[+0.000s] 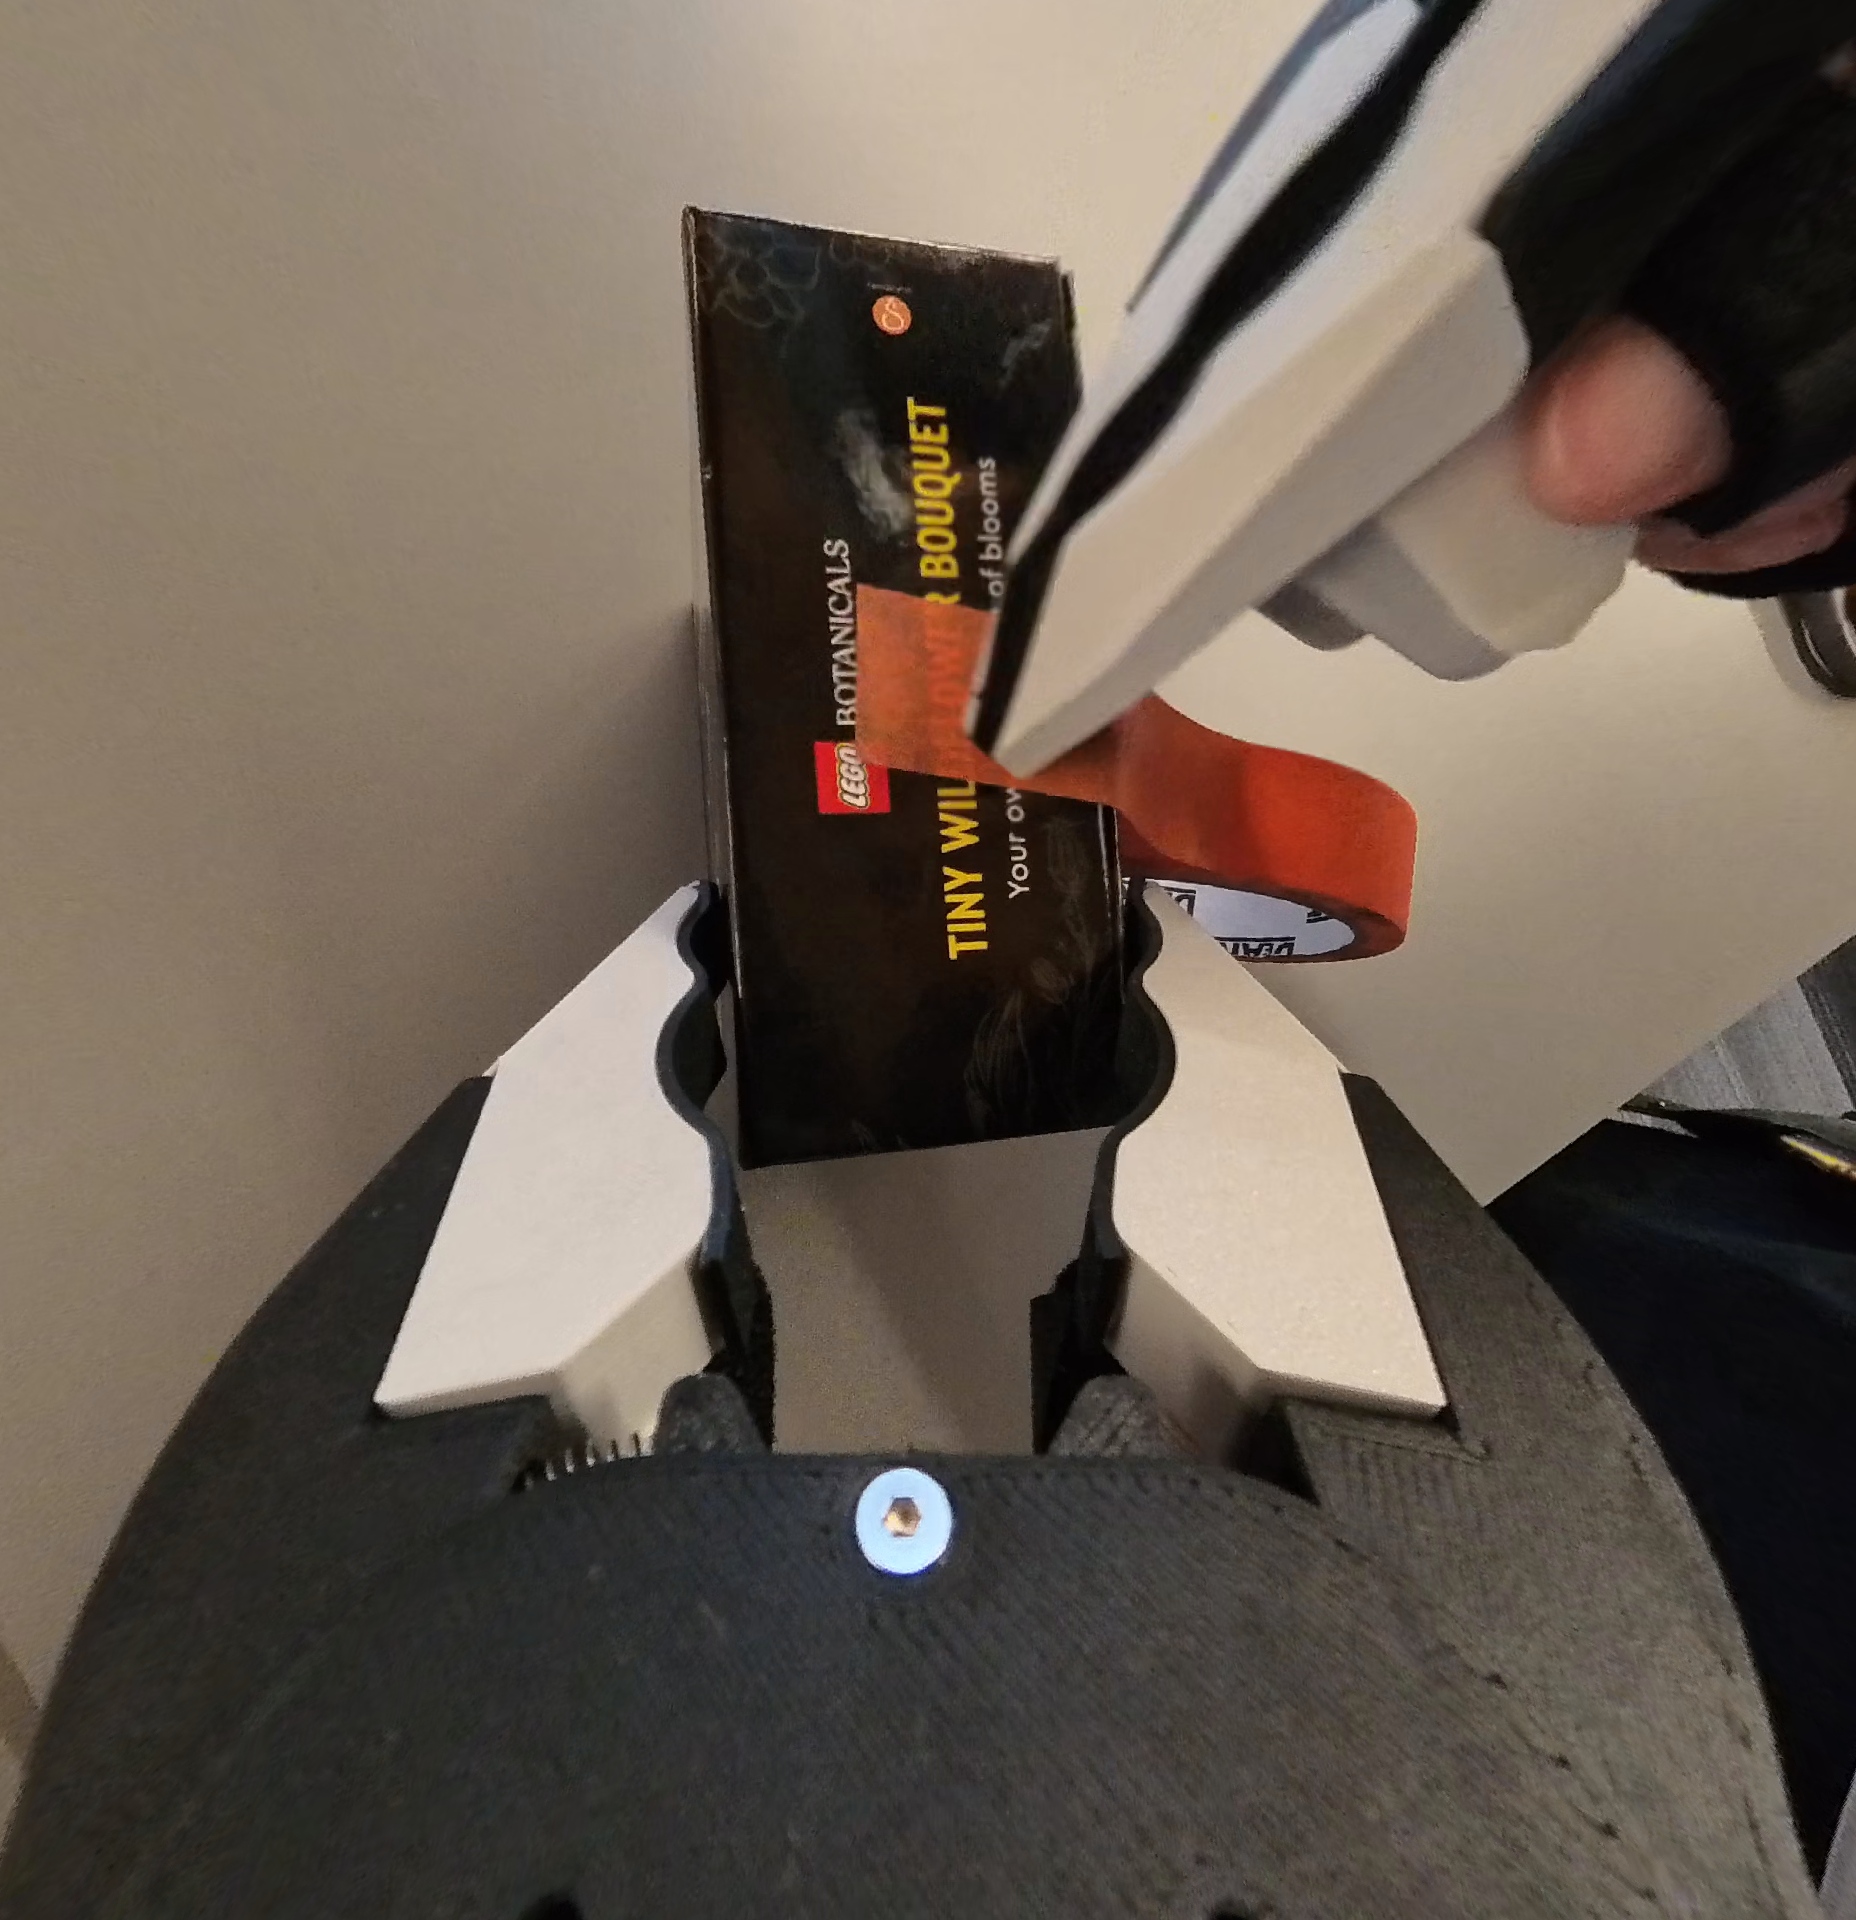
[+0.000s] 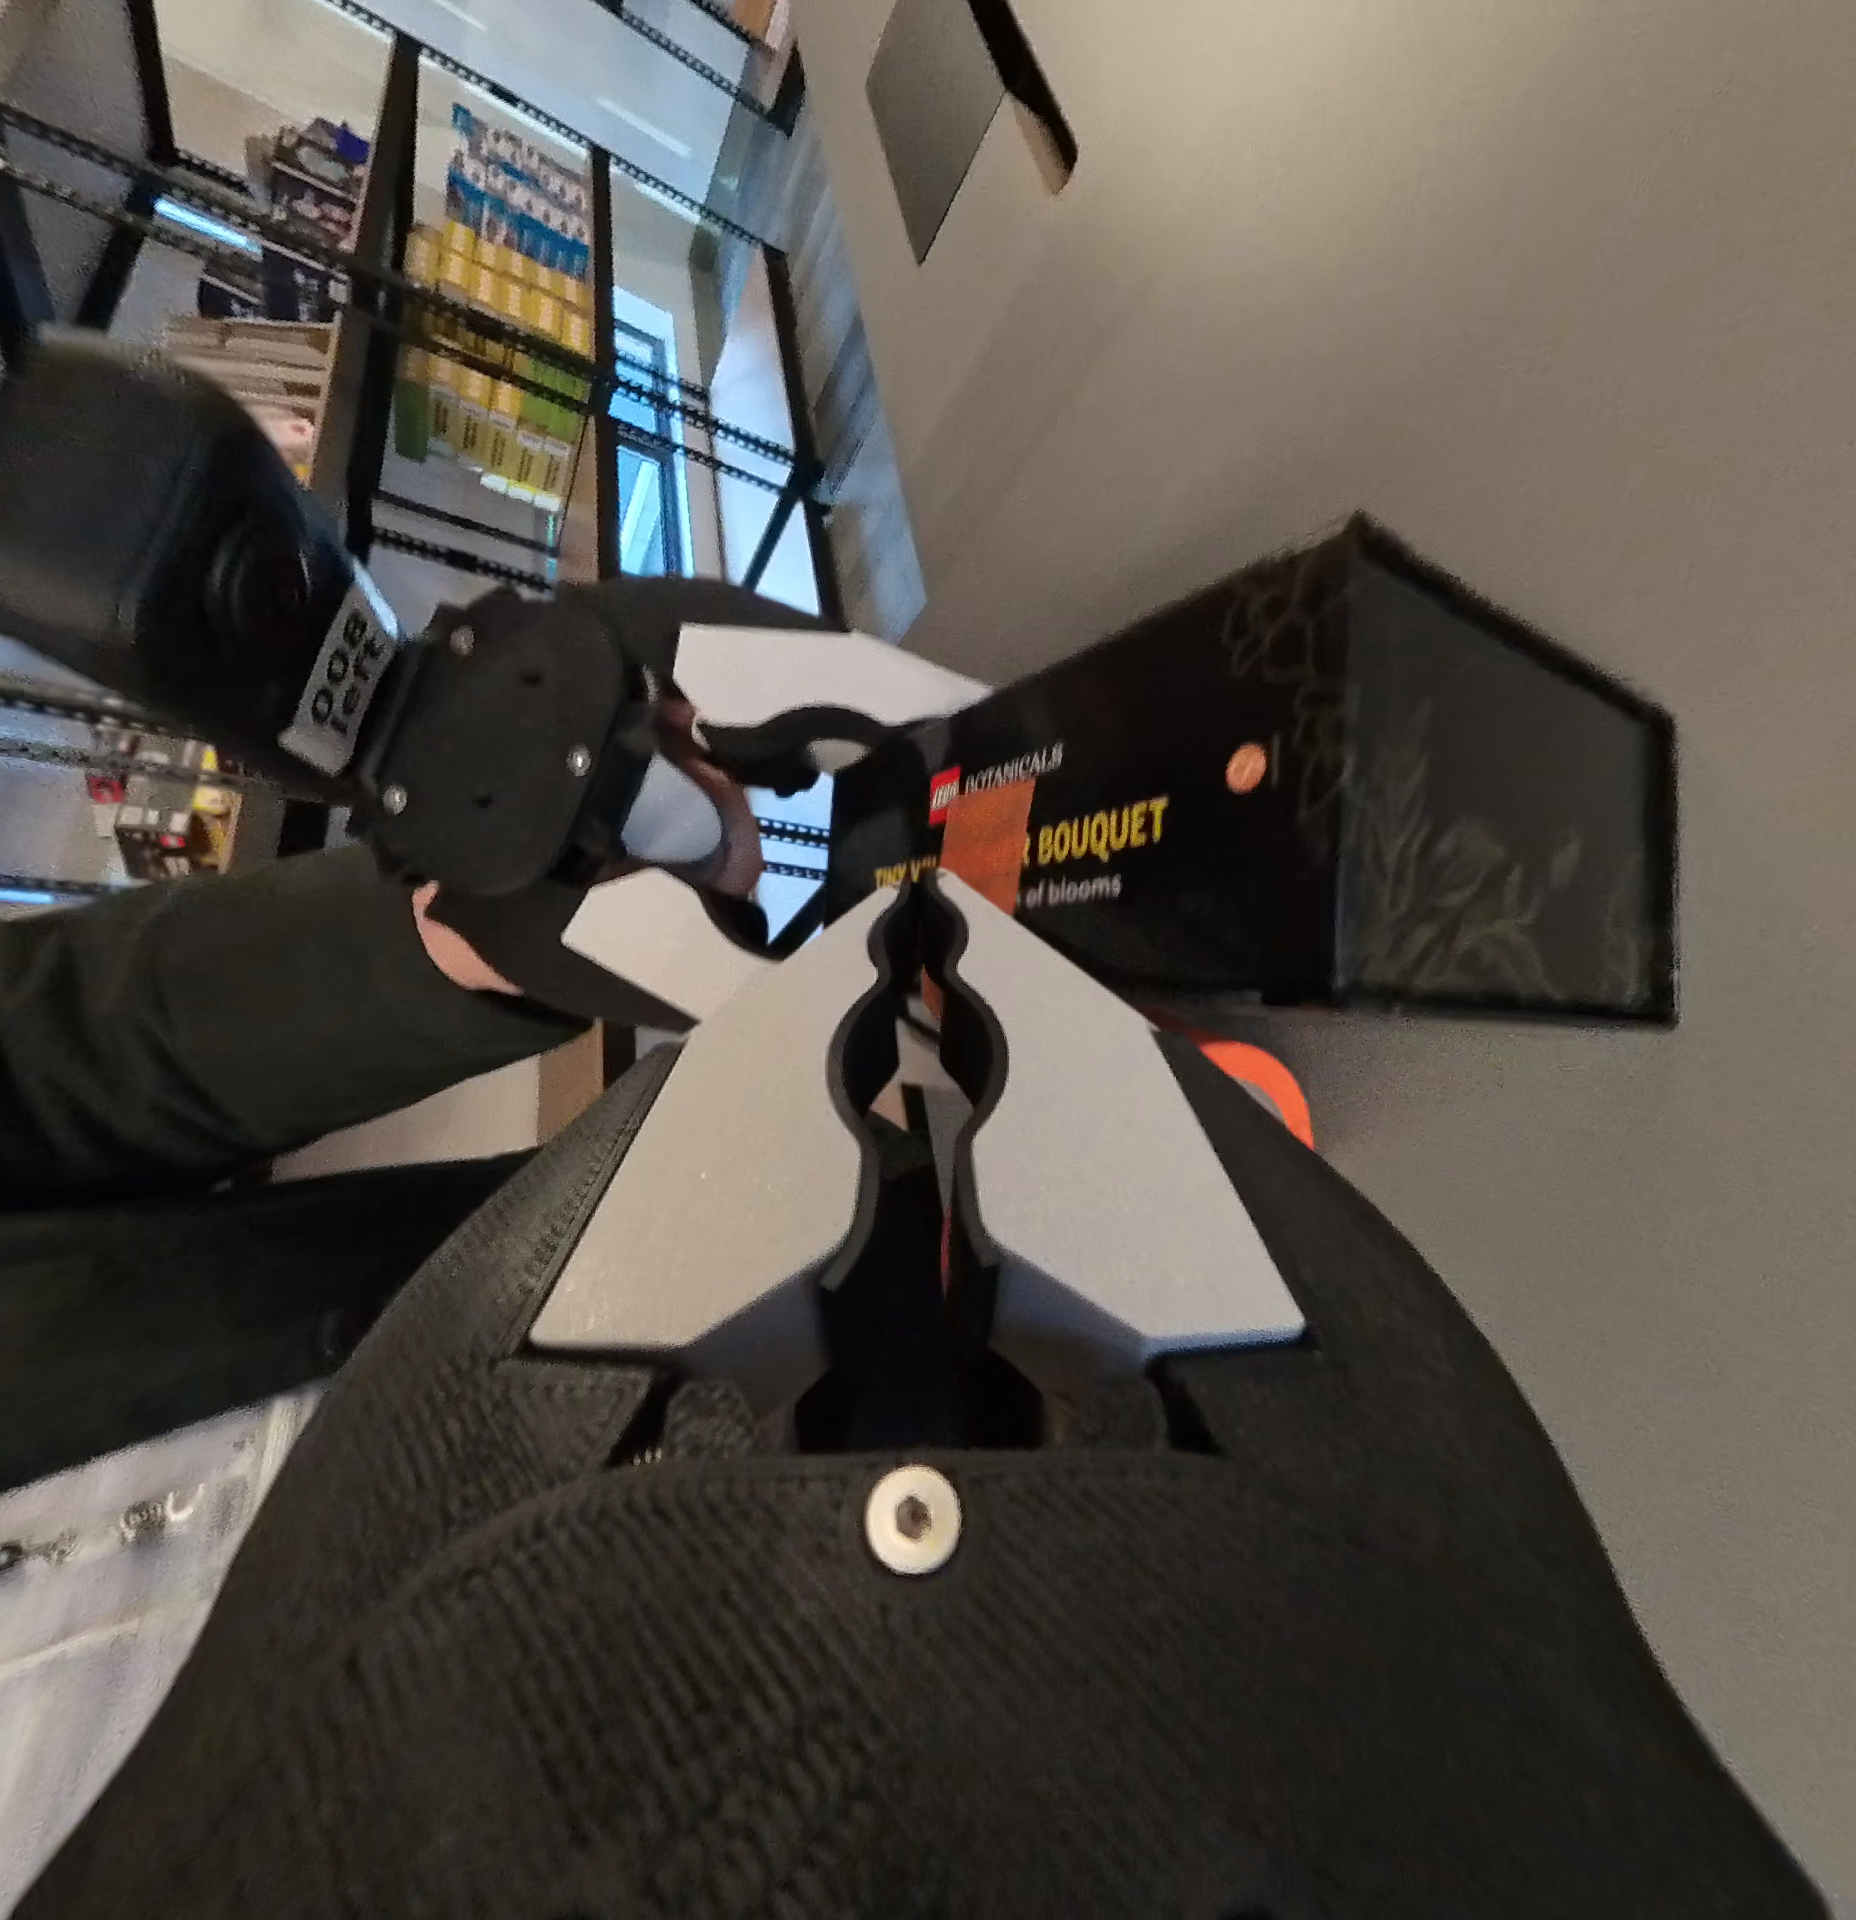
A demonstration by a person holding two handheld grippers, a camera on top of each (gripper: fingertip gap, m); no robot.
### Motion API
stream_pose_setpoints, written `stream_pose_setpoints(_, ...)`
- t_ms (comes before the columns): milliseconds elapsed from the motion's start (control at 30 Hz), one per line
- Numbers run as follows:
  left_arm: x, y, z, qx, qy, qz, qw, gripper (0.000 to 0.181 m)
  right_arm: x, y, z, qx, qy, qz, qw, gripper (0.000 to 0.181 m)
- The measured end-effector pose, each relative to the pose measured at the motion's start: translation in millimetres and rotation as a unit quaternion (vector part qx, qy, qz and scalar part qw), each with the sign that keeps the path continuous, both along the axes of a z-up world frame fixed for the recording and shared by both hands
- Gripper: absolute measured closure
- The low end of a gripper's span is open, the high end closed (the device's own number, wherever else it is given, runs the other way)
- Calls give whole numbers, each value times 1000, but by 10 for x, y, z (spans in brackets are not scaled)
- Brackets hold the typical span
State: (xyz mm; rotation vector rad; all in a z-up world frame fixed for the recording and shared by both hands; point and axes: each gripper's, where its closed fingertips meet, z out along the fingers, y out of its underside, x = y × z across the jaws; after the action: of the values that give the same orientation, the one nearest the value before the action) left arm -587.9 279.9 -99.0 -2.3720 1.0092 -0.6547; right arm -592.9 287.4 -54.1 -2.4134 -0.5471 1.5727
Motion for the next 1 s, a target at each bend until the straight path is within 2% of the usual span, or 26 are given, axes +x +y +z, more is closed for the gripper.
stream_pose_setpoints(133, -1, -1, -1, -1, 1, -2, 1000, 106, 206, 1, 15, 34, 1, -45, 998, 181)
stream_pose_setpoints(300, 0, -1, -4, -2, 3, -3, 1000, 106, 534, -83, 246, 85, 83, -124, 985, 181)
stream_pose_setpoints(400, 2, -5, -9, -7, 1, -2, 1000, 105, 786, -258, 156, 94, 73, -150, 982, 174)
stream_pose_setpoints(533, -2, -34, -44, -51, -18, 15, 998, 98, 1049, -476, 94, 105, 57, -169, 978, 172)
stream_pose_setpoints(700, -14, -47, 0, -44, -41, 14, 998, 93, 1190, -612, 131, 124, 39, -178, 975, 174)
stream_pose_setpoints(767, -39, -21, 64, -31, -48, 19, 998, 83, 1212, -623, 132, 126, 34, -185, 974, 174)
stream_pose_setpoints(900, -202, 26, 331, 18, -65, 24, 997, 82, 1439, -681, 151, 164, -16, -208, 964, 174)
stream_pose_setpoints(967, -370, 35, 528, 54, -76, 32, 995, 84, 1749, -758, 321, 238, -63, -238, 940, 174)
stream_pose_setpoints(1000, -461, 22, 642, 72, -87, 36, 993, 88, 1979, -819, 449, 290, -102, -260, 915, 174)
